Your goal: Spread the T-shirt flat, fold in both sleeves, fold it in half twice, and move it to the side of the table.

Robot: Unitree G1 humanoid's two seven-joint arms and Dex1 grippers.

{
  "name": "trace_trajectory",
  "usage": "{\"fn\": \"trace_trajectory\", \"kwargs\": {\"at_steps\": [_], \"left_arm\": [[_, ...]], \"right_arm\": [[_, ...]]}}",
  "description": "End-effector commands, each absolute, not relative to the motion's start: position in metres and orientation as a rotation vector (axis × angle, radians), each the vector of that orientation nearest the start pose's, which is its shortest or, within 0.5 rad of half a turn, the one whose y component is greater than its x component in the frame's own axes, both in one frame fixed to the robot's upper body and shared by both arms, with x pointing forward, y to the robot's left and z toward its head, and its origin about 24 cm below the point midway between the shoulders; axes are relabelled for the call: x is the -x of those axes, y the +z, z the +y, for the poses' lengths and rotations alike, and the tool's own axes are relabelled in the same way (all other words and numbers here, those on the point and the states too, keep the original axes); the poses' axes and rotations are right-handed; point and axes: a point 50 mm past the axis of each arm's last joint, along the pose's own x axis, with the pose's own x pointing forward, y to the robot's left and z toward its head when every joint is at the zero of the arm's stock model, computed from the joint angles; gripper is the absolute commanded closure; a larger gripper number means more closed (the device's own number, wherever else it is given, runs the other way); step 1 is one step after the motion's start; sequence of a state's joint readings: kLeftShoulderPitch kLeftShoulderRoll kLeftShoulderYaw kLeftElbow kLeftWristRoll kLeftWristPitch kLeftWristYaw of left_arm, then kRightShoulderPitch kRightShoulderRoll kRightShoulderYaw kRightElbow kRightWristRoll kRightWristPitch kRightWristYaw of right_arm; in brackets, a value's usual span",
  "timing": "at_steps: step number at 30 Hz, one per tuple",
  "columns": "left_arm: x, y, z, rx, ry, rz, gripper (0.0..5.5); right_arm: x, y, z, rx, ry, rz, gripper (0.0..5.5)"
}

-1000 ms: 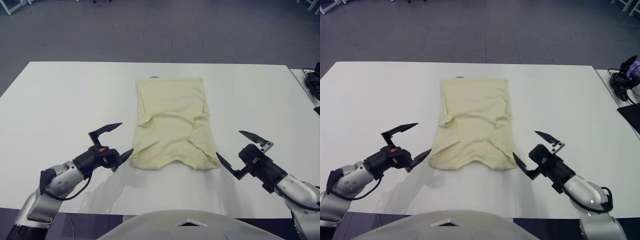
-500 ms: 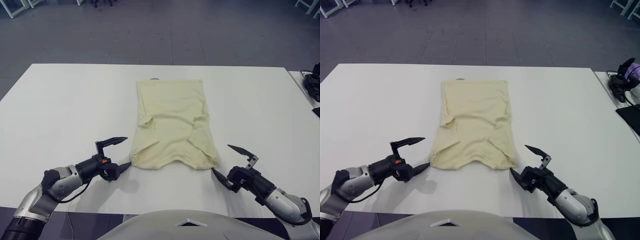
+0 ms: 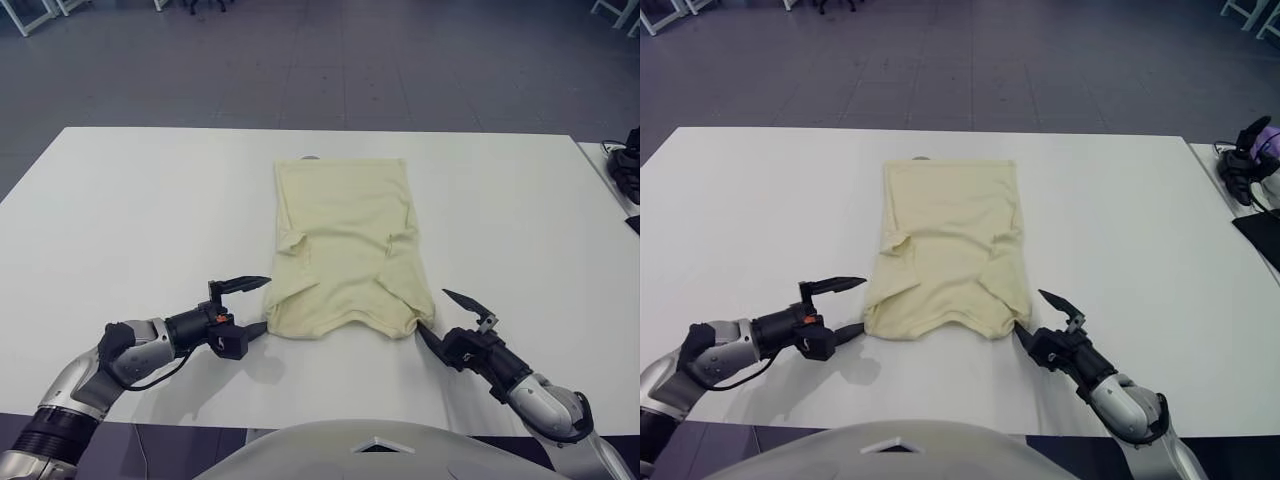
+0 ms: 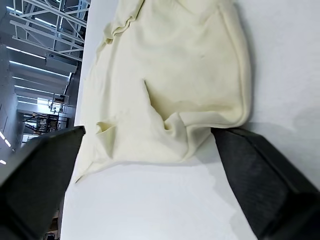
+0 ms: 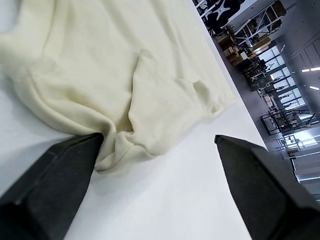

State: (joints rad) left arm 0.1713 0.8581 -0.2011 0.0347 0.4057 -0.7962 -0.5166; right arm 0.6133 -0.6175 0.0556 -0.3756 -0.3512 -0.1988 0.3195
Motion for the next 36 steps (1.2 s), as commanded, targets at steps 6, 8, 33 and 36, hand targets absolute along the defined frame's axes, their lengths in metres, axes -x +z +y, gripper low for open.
{"fn": "trace_trajectory", "kwargs": {"at_steps": [6, 8, 33, 36], "left_arm": [[-0.156, 0.009, 0.217, -1.225, -1.592, 0.110, 2.65], [-0.158, 0.007, 0.218, -1.228, -1.625, 0.144, 3.04], [-0.183, 0.054, 0.205, -1.004, -1.487, 0.082, 5.11], [-0.180, 0.054, 0.208, -1.030, -1.485, 0.072, 4.65]], "right_arm": [[-0.108, 0.025, -0.222, 0.809, 0.642, 0.372, 0.10], [-0.109, 0.026, -0.223, 0.794, 0.635, 0.376, 0.10], [-0.094, 0.027, -0.225, 0.652, 0.746, 0.447, 0.10], [-0.093, 0.025, -0.225, 0.645, 0.742, 0.460, 0.10]]}}
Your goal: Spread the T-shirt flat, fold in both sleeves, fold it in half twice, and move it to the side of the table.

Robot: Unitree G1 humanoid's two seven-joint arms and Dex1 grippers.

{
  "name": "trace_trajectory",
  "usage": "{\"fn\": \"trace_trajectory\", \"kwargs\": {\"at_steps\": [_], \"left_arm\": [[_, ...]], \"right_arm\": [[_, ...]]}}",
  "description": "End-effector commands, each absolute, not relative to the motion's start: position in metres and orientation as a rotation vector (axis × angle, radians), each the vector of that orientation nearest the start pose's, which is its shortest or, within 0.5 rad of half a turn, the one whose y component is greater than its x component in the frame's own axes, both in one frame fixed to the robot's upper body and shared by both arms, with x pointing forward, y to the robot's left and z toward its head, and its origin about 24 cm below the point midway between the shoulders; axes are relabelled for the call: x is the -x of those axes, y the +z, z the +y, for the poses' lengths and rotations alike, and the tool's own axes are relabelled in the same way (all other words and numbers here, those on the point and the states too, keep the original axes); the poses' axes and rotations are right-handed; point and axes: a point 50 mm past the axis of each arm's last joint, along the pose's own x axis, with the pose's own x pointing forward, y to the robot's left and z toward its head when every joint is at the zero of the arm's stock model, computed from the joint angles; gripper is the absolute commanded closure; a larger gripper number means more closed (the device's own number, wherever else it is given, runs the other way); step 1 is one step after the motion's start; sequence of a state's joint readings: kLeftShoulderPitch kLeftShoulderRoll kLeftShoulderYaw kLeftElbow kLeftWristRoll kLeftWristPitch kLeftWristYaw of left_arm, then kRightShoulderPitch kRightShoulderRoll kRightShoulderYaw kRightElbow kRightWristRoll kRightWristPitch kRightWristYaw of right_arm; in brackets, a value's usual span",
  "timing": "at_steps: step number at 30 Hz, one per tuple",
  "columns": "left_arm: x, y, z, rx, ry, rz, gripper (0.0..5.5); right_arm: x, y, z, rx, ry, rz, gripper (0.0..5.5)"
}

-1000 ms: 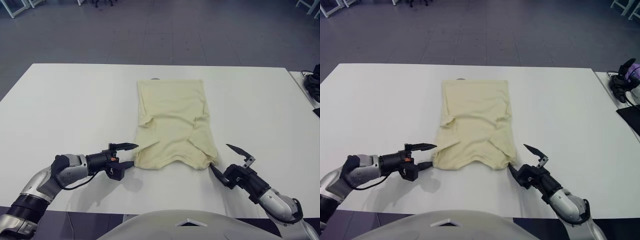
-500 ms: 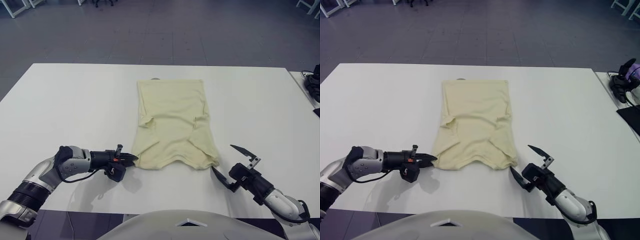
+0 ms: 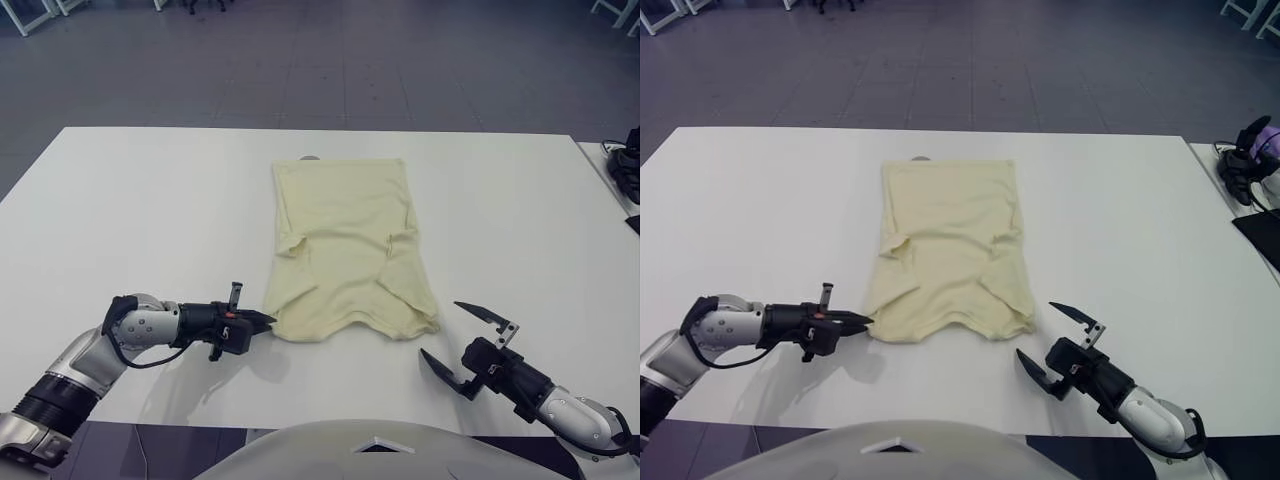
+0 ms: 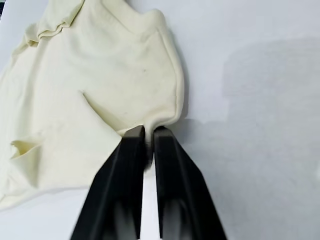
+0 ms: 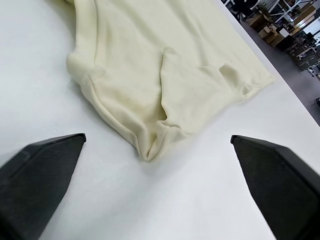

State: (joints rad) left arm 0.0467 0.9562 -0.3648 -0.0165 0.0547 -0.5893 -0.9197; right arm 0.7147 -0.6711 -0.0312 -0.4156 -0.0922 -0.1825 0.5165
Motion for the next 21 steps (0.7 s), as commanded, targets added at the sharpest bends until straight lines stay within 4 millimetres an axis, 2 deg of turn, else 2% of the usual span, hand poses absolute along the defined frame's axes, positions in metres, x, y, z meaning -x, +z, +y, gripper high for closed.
{"fn": "trace_trajectory", "kwargs": {"at_steps": [1, 9, 19, 21], "left_arm": [[-0.180, 0.054, 0.208, -1.038, -1.474, 0.064, 4.44], [-0.182, 0.052, 0.206, -1.095, -1.398, -0.005, 3.25], [-0.186, 0.040, 0.211, -1.146, -1.372, 0.051, 1.62], [-0.185, 0.038, 0.208, -1.133, -1.388, 0.064, 1.92]], "right_arm": [[-0.092, 0.025, -0.225, 0.644, 0.743, 0.463, 0.10], [-0.092, 0.024, -0.224, 0.638, 0.745, 0.474, 0.10], [-0.095, 0.024, -0.224, 0.642, 0.741, 0.475, 0.10], [-0.095, 0.024, -0.224, 0.643, 0.739, 0.476, 0.10]]}}
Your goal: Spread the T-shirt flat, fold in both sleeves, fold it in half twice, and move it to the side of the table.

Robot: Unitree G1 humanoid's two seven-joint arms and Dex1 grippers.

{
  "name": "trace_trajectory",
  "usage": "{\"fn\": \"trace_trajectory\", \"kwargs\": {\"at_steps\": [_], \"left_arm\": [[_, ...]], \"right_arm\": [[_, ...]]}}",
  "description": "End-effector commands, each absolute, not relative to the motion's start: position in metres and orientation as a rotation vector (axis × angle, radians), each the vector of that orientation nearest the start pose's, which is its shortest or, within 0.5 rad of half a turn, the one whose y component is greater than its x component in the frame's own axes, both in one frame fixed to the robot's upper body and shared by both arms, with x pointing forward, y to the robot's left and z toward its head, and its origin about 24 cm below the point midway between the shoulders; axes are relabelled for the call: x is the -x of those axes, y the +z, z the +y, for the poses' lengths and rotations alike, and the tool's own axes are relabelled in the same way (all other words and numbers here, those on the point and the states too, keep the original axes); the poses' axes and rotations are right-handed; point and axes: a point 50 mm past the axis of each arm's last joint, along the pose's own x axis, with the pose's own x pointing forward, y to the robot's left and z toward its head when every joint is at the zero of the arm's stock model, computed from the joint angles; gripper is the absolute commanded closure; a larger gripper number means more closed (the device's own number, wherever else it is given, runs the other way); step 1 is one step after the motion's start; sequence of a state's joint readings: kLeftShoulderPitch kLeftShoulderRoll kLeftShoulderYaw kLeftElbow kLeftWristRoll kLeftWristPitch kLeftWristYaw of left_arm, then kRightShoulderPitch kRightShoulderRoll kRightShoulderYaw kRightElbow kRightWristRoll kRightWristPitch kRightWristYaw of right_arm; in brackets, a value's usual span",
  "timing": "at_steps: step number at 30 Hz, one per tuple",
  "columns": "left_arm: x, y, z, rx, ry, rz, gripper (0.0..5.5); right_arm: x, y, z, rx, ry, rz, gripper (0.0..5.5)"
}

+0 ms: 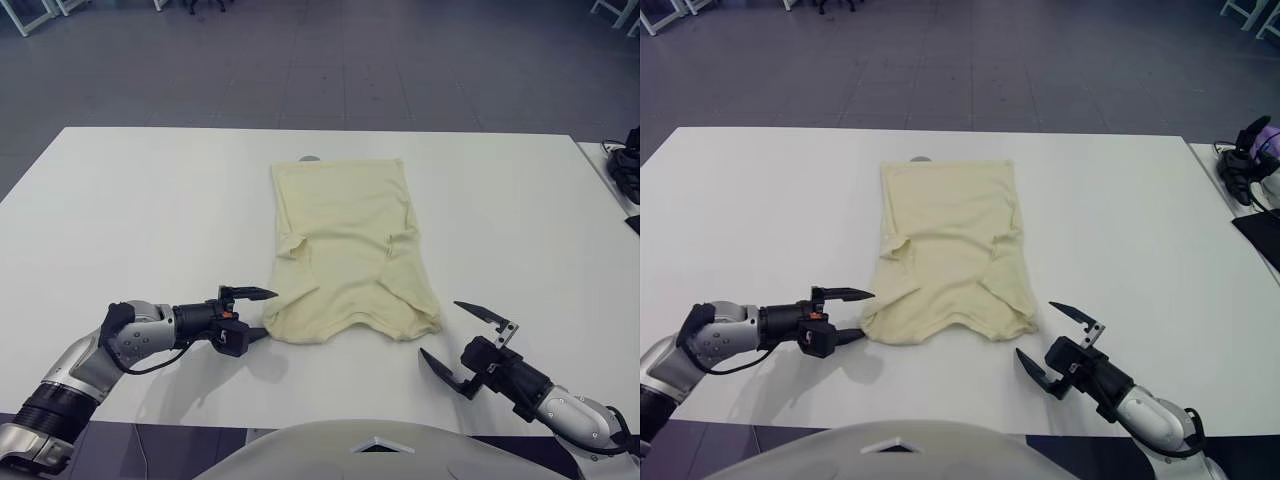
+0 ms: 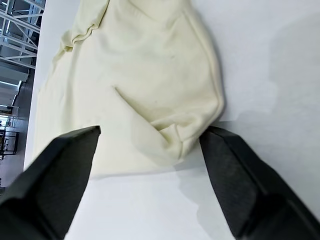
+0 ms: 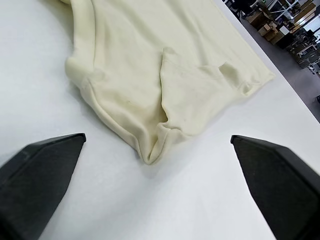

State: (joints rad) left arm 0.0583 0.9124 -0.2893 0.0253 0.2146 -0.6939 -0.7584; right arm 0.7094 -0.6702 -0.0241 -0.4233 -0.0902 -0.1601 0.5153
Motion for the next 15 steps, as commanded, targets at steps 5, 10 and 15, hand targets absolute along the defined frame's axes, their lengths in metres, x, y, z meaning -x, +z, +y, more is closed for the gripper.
{"fn": "trace_trajectory", "kwargs": {"at_steps": [5, 10, 15], "left_arm": [[-0.180, 0.035, 0.204, -1.122, -1.443, 0.070, 2.78], [-0.174, 0.030, 0.202, -1.100, -1.498, 0.120, 3.78], [-0.183, 0.038, 0.197, -1.037, -1.469, 0.141, 4.69]], "right_arm": [[-0.098, 0.024, -0.229, 0.682, 0.720, 0.489, 0.10], [-0.101, 0.024, -0.230, 0.716, 0.754, 0.505, 0.10], [-0.109, 0.021, -0.232, 0.756, 0.754, 0.524, 0.10]]}}
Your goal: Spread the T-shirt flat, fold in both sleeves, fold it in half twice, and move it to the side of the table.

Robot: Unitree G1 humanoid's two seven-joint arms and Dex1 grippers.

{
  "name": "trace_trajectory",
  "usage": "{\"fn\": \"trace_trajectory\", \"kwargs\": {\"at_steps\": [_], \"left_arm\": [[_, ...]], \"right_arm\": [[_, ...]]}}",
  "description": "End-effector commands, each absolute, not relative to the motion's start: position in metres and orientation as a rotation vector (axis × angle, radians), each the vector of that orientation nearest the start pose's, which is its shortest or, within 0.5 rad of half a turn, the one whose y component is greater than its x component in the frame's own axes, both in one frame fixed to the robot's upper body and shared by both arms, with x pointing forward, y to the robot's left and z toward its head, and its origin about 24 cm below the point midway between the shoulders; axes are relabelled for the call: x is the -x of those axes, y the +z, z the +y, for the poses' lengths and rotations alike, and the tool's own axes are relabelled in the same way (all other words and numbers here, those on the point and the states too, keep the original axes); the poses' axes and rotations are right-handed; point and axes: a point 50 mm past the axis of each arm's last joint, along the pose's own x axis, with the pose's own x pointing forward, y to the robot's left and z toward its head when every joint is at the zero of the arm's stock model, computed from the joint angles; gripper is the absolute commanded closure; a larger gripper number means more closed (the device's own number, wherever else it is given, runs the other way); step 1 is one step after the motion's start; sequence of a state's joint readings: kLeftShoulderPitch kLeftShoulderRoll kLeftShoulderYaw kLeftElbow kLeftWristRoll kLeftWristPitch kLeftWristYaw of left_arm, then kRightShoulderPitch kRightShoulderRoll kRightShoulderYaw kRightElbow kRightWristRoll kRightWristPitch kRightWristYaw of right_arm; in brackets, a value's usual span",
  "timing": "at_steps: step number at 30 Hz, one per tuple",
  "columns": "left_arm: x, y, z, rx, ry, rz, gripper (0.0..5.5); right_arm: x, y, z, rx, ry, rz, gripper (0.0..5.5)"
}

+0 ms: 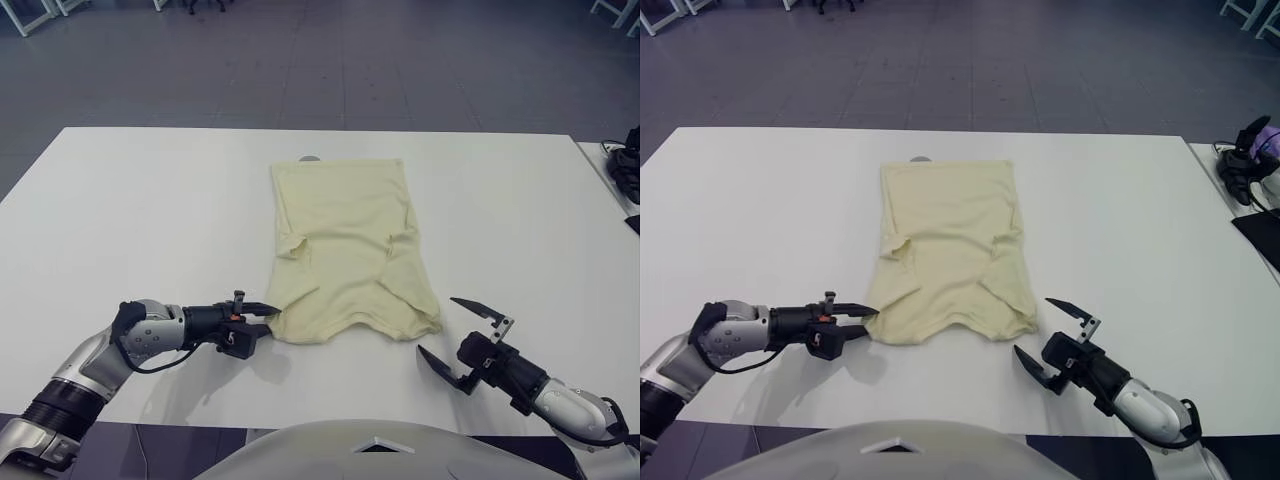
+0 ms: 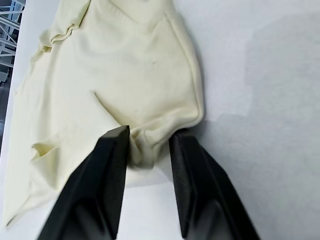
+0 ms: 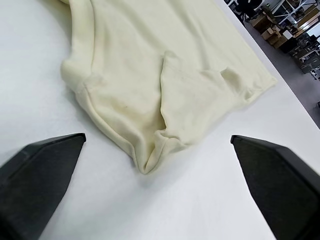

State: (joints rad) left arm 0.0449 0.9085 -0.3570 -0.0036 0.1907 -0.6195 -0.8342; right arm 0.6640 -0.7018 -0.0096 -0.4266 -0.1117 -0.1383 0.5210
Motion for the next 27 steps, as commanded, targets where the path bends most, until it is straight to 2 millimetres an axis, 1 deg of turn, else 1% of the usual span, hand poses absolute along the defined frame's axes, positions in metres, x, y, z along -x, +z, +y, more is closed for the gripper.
{"fn": "trace_trajectory", "kwargs": {"at_steps": [1, 4, 5, 9, 14, 19, 21, 25, 27], "left_arm": [[-0.187, 0.042, 0.195, -1.000, -1.445, 0.144, 4.85], [-0.197, 0.059, 0.187, -0.828, -1.383, 0.156, 5.36], [-0.199, 0.064, 0.185, -0.782, -1.371, 0.158, 5.42], [-0.207, 0.084, 0.180, -0.648, -1.329, 0.169, 5.47], [-0.216, 0.101, 0.176, -0.545, -1.275, 0.168, 5.47], [-0.222, 0.108, 0.173, -0.499, -1.248, 0.168, 5.47], [-0.223, 0.108, 0.173, -0.500, -1.245, 0.171, 5.47], [-0.222, 0.105, 0.170, -0.496, -1.246, 0.173, 5.47], [-0.220, 0.104, 0.170, -0.495, -1.246, 0.175, 5.47]], "right_arm": [[-0.110, 0.020, -0.232, 0.758, 0.757, 0.532, 0.10], [-0.105, 0.016, -0.228, 0.741, 0.756, 0.570, 0.10], [-0.104, 0.015, -0.228, 0.738, 0.757, 0.578, 0.10], [-0.097, 0.011, -0.224, 0.709, 0.776, 0.608, 0.10], [-0.091, 0.012, -0.220, 0.677, 0.843, 0.614, 0.10], [-0.088, 0.014, -0.216, 0.647, 0.886, 0.621, 0.10], [-0.088, 0.013, -0.217, 0.643, 0.872, 0.635, 0.10], [-0.098, 0.004, -0.222, 0.565, 0.735, 0.689, 0.10], [-0.100, 0.002, -0.224, 0.552, 0.705, 0.712, 0.10]]}}
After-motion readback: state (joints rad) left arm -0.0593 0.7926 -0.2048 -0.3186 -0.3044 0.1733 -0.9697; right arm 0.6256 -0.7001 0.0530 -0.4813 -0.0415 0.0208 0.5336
